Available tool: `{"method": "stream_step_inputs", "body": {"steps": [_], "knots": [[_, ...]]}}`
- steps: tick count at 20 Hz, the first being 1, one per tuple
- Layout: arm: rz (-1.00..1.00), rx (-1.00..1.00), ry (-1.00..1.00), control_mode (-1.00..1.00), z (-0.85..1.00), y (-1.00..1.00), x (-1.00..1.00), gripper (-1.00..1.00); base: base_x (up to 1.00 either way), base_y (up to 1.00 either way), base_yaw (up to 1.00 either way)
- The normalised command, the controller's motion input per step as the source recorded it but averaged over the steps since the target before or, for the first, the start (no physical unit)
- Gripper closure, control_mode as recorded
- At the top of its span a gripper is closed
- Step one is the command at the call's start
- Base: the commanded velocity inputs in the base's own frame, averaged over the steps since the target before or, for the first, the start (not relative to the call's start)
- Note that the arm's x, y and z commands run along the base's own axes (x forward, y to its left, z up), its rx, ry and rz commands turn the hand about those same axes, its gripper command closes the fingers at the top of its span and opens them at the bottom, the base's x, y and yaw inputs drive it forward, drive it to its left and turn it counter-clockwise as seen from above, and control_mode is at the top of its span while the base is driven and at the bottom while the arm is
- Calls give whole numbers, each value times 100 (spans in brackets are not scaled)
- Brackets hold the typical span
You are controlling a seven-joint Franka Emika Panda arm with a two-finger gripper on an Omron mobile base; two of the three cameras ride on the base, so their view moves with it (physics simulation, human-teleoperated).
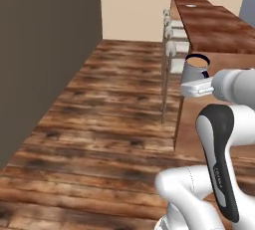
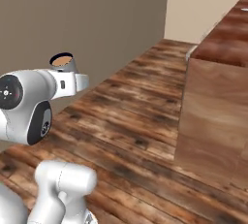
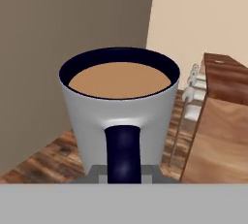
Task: Pick the cup of tea, navigate to the dining table, and place it on the saucer.
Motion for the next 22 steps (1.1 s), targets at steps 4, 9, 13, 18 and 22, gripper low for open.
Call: {"method": "stream_step_inputs", "body": {"steps": [4,9,13,18,22], "knots": [[0,0,0,100,0,0,0,100,100,100,-38],[0,0,0,100,0,0,0,100,99,100,-41],[0,0,0,100,0,0,0,100,89,100,-47],[0,0,0,100,0,0,0,100,85,100,-44],[0,0,0,100,0,0,0,100,82,100,-44]]}}
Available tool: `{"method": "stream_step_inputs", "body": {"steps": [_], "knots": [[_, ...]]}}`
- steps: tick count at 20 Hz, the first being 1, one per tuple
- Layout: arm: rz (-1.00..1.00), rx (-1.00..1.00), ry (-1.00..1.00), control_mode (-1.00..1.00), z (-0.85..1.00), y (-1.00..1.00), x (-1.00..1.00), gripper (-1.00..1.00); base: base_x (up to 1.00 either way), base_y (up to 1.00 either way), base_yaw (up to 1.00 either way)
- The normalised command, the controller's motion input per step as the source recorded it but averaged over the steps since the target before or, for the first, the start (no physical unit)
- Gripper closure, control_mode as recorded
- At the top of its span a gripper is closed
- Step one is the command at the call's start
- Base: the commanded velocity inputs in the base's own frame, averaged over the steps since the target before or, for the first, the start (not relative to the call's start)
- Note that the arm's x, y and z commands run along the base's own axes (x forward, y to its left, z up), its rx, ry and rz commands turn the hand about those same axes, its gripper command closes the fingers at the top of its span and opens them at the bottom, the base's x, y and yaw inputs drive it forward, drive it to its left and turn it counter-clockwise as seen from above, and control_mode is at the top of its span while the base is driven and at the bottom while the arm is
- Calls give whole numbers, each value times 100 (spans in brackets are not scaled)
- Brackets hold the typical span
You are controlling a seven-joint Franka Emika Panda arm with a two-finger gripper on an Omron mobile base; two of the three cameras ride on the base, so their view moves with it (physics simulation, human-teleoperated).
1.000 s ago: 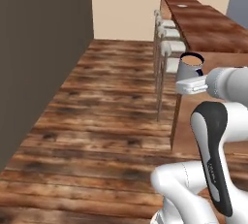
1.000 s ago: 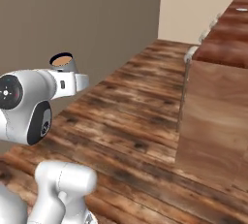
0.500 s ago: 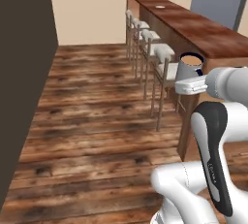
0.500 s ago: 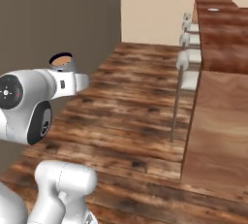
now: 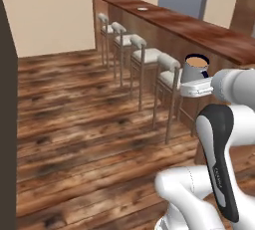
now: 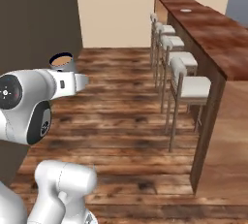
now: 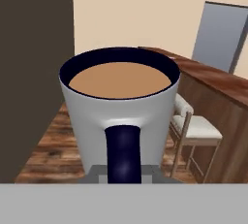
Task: Pick the cup of tea, navigate to the dining table, and place it on the saucer.
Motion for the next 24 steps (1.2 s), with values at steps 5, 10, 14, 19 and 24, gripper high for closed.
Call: {"method": "stream_step_inputs", "body": {"steps": [5,10,14,19,24], "knots": [[0,0,0,100,0,0,0,100,91,100,-44],[0,0,0,100,0,0,0,100,96,100,-44],[0,0,0,100,0,0,0,100,99,100,-43],[0,0,0,100,0,0,0,100,100,100,-41],[0,0,0,100,0,0,0,100,100,100,-39]]}}
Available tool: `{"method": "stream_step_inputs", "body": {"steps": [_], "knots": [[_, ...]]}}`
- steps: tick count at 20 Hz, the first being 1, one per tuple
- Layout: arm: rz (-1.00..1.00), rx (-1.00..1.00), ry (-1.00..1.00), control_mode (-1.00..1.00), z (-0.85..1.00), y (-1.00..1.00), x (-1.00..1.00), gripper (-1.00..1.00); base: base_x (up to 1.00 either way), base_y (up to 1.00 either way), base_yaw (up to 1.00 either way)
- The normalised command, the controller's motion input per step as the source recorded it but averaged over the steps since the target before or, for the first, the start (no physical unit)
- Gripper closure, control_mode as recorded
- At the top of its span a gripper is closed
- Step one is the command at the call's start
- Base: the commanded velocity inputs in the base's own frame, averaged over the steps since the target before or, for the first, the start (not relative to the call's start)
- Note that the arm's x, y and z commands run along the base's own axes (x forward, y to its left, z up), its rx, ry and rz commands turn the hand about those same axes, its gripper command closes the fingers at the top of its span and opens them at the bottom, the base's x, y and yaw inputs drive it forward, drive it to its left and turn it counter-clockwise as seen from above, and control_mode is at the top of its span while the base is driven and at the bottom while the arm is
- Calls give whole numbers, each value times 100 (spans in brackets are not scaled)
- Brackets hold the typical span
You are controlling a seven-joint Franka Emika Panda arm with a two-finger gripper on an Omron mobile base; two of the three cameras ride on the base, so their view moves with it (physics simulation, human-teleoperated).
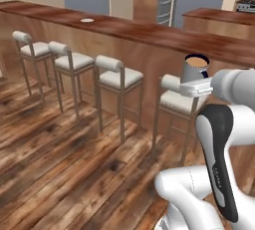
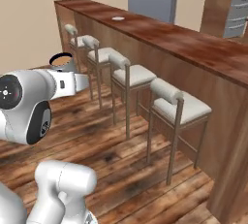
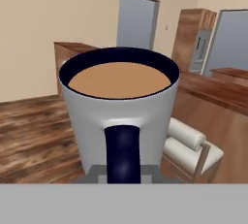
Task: Pick the cup of tea, navigate to the dining table, and place it on the saucer.
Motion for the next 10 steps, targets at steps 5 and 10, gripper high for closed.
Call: {"method": "stream_step_inputs", "body": {"steps": [5,10], "knots": [[0,0,0,100,0,0,0,100,100,100,-39],[0,0,0,100,0,0,0,100,99,100,-38]]}}
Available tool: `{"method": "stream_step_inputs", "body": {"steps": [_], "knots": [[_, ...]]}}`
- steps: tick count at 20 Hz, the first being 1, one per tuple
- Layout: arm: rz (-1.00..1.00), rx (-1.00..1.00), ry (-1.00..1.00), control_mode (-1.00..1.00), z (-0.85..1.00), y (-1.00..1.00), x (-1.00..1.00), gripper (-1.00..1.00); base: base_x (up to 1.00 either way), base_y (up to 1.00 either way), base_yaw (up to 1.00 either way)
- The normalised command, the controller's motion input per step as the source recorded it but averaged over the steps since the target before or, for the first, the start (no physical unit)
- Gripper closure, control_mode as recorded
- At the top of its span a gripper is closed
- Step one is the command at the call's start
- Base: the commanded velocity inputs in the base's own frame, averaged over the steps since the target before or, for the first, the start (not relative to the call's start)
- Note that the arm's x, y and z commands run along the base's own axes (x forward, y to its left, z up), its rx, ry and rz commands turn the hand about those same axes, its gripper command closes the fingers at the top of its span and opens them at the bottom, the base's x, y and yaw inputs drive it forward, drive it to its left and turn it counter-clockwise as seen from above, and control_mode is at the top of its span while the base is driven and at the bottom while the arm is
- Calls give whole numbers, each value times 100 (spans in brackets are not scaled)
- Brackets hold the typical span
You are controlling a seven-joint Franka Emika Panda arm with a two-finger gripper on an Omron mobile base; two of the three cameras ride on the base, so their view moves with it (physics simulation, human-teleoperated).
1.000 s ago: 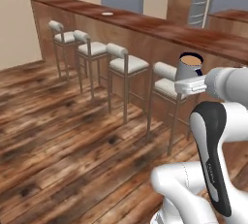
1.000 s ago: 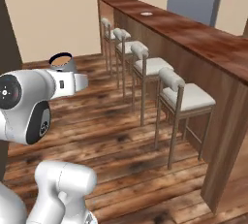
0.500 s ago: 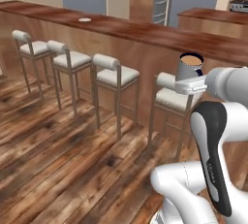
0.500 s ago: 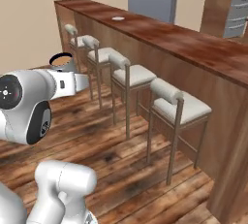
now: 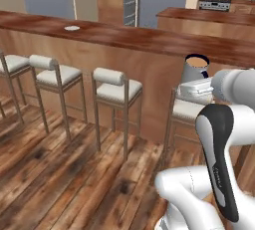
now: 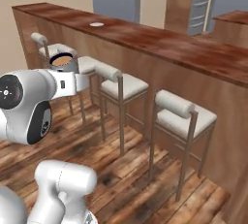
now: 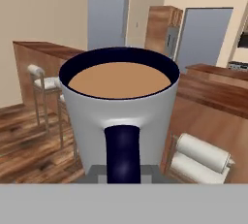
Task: Pick the cup of tea, navigate to the dining table, and place it on the saucer.
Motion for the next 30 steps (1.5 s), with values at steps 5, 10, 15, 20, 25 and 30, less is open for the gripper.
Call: {"method": "stream_step_inputs", "body": {"steps": [5,10,15,20,25,30], "knots": [[0,0,0,100,0,0,0,100,83,100,-36],[0,0,0,100,0,0,0,100,73,100,-34],[0,0,0,100,0,0,0,100,52,100,-31],[0,0,0,100,0,0,0,100,49,100,-29],[0,0,0,100,0,0,0,100,74,100,-31],[0,0,0,100,0,0,0,100,80,100,-34]]}}
